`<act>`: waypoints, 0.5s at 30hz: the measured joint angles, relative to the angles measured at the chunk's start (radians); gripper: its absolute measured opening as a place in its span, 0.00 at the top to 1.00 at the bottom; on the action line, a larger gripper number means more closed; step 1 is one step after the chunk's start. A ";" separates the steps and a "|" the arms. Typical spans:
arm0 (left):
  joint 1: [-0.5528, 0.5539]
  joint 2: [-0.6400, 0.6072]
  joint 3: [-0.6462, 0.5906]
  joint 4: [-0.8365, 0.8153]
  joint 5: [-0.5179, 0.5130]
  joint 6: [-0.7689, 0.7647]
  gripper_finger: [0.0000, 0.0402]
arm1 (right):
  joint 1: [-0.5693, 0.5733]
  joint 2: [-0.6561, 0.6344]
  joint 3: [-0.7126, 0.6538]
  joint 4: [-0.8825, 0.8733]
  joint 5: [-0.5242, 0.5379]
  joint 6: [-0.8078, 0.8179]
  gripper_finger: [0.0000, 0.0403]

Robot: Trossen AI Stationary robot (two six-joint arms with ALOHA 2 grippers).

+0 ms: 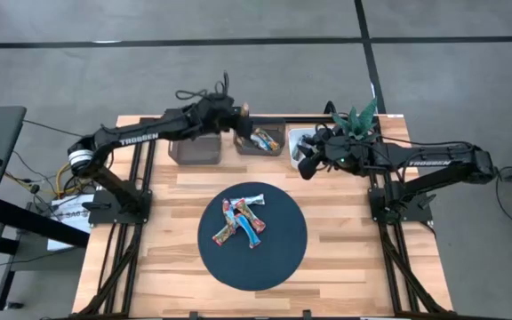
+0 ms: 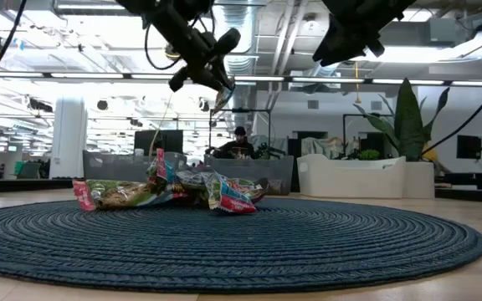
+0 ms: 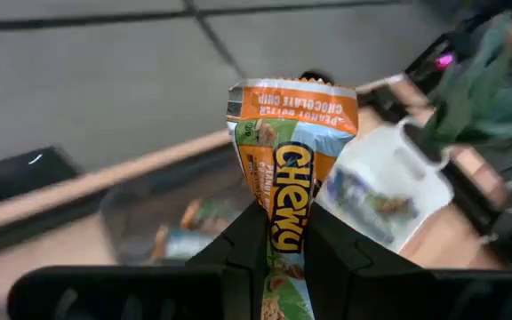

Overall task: Pick and place Granola Bars by type
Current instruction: Put the yellow granola bar into the right black bin

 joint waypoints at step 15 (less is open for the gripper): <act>0.092 0.249 0.158 0.034 0.268 0.087 0.87 | -0.028 0.000 0.000 0.013 -0.006 0.001 0.69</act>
